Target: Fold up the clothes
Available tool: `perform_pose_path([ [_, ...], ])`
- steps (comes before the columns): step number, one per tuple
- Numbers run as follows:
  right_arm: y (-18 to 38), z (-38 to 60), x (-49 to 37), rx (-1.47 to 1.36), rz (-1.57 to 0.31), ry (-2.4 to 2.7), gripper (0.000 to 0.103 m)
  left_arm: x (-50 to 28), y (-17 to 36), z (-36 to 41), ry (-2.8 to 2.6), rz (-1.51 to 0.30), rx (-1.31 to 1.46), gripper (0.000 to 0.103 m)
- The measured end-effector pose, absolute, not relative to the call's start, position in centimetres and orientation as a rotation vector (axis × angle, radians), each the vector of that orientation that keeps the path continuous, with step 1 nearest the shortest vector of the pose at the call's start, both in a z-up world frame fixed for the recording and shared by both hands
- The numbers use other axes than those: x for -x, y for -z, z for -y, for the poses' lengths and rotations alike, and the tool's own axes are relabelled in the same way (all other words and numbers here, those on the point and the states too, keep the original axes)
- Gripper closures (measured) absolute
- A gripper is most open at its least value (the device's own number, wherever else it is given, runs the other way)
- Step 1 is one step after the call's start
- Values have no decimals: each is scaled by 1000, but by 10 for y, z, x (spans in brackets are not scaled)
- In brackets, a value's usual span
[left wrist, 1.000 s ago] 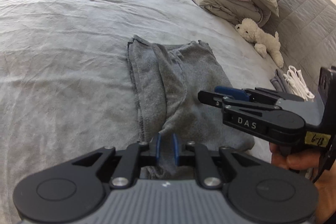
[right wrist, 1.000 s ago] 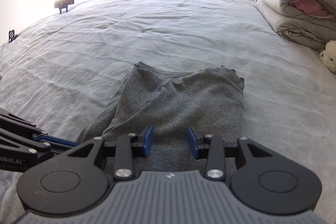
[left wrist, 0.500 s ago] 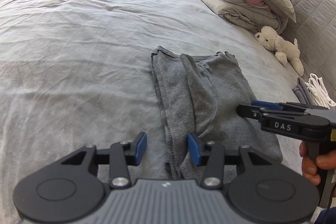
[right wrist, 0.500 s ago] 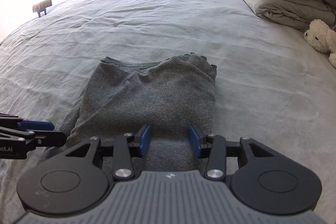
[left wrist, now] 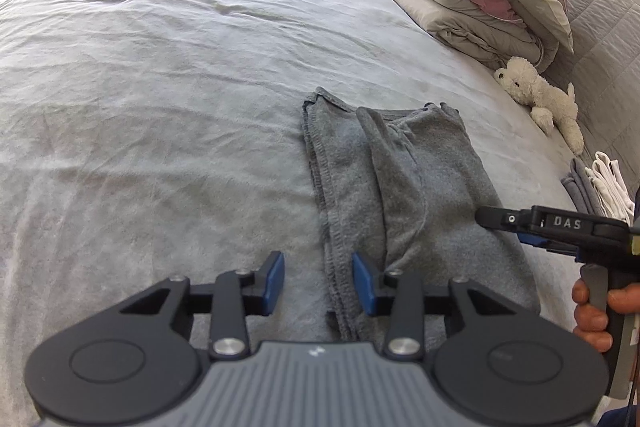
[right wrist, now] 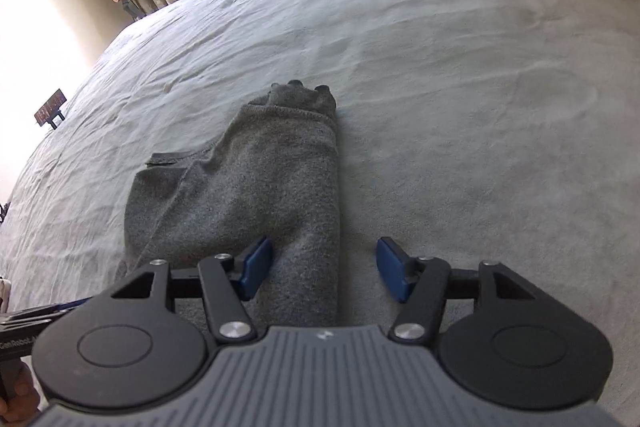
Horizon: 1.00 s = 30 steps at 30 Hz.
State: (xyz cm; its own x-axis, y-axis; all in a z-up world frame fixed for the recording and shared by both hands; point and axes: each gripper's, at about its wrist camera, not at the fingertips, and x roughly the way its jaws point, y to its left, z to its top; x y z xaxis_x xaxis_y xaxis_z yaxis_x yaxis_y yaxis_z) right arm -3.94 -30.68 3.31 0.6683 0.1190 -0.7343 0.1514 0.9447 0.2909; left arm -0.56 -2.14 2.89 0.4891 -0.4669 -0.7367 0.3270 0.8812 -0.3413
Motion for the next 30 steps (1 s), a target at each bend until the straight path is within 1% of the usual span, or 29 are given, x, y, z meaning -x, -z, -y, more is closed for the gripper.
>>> perform_pose_path([
  [1, -35, 301, 39, -302, -837, 13, 44, 6, -29, 21, 484, -945, 163, 63],
  [2, -39, 299, 40, -292, -833, -5, 50, 5, -30, 21, 482, -948, 164, 63],
  [3, -42, 301, 40, -308, -827, -21, 51, 5, -31, 21, 481, -952, 167, 63],
  [4, -44, 304, 41, -325, -816, -23, 50, 5, -32, 21, 480, -955, 169, 63],
  [5, -45, 307, 40, -331, -802, -12, 45, 5, -33, 21, 480, -957, 171, 63],
  [11, -38, 322, 6, -396, -782, -18, 45, 5, -34, 23, 483, -961, 147, 63],
  [22, -27, 328, -55, -320, -782, 61, 45, 6, -33, 25, 490, -967, 123, 63],
  [25, -32, 331, -58, -323, -764, 122, 45, 7, -33, 26, 493, -967, 114, 63],
  [30, -53, 327, -33, -333, -754, 103, 45, 6, -35, 23, 493, -983, 138, 63],
])
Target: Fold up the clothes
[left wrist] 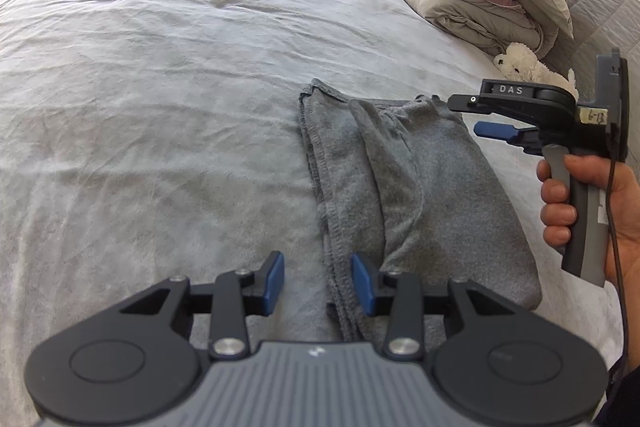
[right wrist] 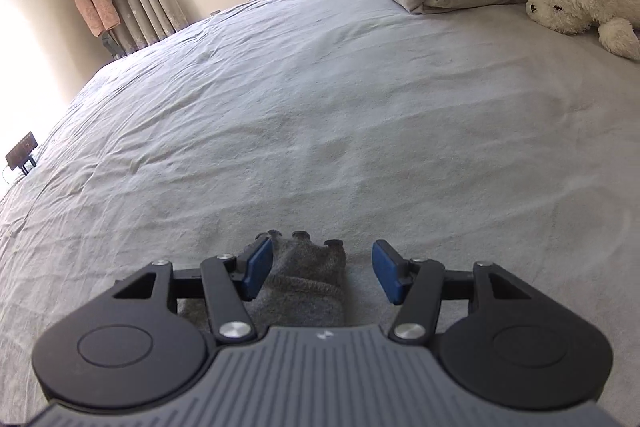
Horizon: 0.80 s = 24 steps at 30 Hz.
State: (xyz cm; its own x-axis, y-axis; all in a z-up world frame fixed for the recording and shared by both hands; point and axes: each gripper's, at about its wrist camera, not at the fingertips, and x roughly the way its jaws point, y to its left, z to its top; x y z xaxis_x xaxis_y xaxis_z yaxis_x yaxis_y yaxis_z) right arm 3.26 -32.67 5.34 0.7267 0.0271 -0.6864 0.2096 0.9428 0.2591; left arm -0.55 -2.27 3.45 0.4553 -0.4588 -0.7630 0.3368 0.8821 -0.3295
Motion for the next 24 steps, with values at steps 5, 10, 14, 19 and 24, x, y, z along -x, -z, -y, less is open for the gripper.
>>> perform_pose_path([
  [5, -77, 302, 4, -260, -792, 33, 45, 6, -34, 24, 485, -984, 141, 63],
  [10, -82, 275, 42, -246, -822, -22, 45, 5, -34, 22, 480, -987, 153, 63],
  [14, -51, 252, 65, -178, -867, -48, 45, 5, -32, 20, 480, -990, 168, 63],
  [19, -55, 222, 77, 43, -780, -23, 46, -1, -32, 12, 477, -1015, 223, 63],
  [24, -61, 182, 102, 238, -658, -182, 44, -5, -39, -4, 434, -1017, 295, 61],
])
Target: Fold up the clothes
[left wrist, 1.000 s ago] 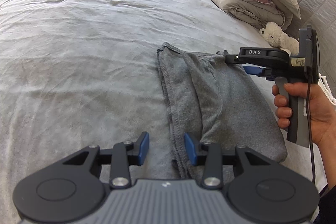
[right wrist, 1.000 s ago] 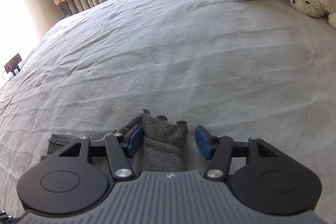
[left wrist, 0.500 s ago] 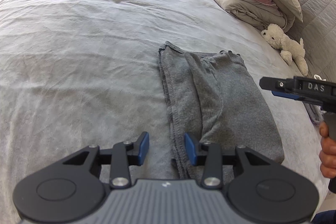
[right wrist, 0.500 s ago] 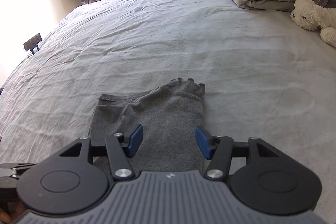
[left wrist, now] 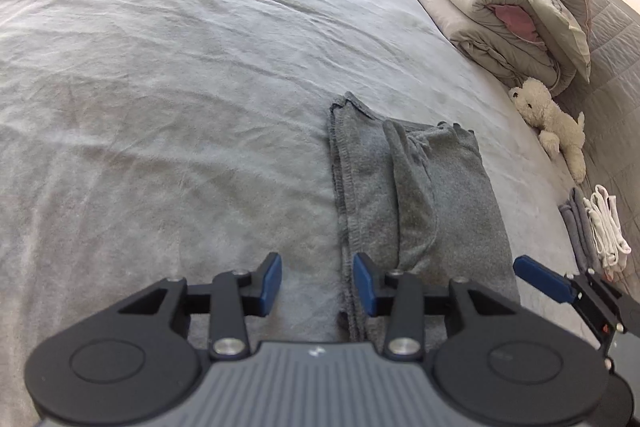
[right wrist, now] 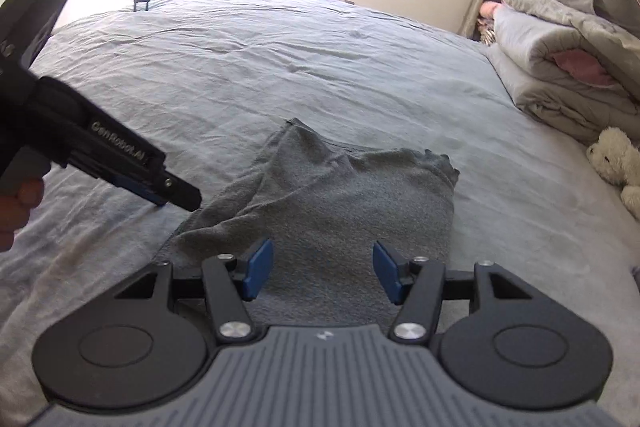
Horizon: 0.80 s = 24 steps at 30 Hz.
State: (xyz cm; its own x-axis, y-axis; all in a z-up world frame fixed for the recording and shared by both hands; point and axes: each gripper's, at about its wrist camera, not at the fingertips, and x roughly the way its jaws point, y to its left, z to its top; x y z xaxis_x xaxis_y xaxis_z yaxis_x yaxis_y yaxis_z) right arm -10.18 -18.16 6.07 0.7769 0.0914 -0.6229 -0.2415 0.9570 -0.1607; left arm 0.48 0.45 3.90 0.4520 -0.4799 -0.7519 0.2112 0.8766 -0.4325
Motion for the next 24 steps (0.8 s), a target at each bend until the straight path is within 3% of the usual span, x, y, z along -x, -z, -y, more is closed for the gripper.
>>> perform_pose_path([
  [12, -31, 113, 130, 539, -646, -451, 45, -8, -39, -13, 440, -1047, 361, 60],
  [18, -17, 94, 123, 615, -638, -386, 65, -8, -39, -12, 440, -1054, 365, 60],
  [22, -13, 91, 115, 614, -654, -345, 87, -7, -40, -12, 450, -1054, 371, 60],
  [24, -17, 96, 111, 556, -668, -338, 91, -6, -41, -12, 455, -1057, 376, 59],
])
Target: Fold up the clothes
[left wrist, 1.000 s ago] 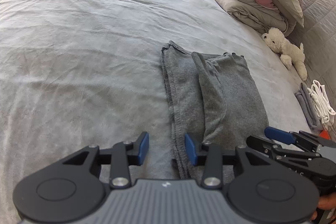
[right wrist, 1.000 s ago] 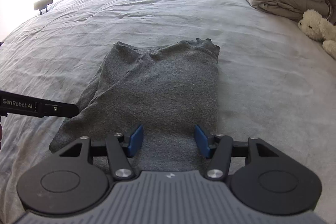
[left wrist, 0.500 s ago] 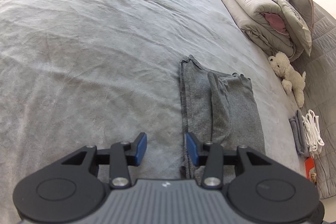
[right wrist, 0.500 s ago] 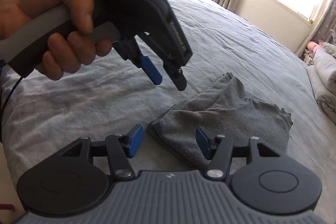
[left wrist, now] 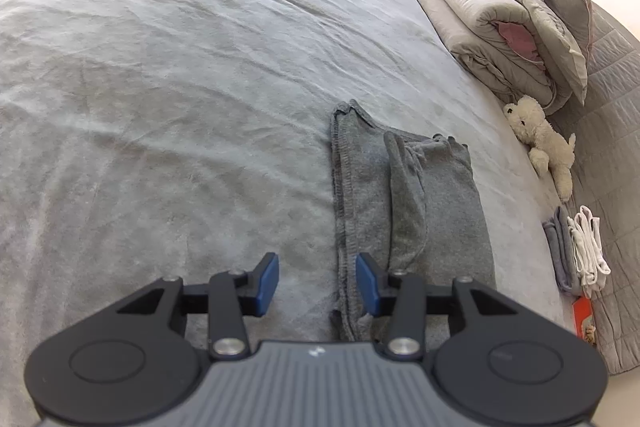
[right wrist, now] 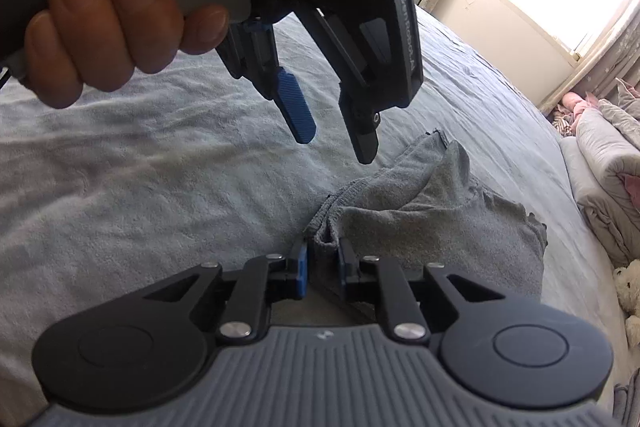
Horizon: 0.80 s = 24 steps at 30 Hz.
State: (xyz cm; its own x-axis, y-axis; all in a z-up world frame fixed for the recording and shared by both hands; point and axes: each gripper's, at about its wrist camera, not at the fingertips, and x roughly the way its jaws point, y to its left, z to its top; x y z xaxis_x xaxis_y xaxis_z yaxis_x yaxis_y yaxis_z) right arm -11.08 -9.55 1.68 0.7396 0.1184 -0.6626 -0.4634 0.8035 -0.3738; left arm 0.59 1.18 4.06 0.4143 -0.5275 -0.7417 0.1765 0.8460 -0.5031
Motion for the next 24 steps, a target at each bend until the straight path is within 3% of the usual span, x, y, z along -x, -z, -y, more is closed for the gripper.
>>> perform_pose_path([
  [5, -46, 132, 95, 225, -686, -336, 91, -3, -39, -13, 493, -1095, 451, 52],
  [10, -52, 139, 94, 183, -674, -331, 92, 4, -31, -7, 560, -1131, 579, 33],
  [17, -45, 129, 107, 278, -653, -335, 92, 8, -21, 13, 603, -1156, 586, 32],
  [20, -45, 126, 107, 288, -654, -336, 92, 5, -21, 21, 608, -1128, 539, 40],
  [22, -44, 126, 106, 291, -655, -336, 92, 4, -20, 25, 603, -1113, 505, 51],
  [24, -42, 125, 107, 302, -653, -336, 92, 3, -18, 26, 593, -1110, 475, 68],
])
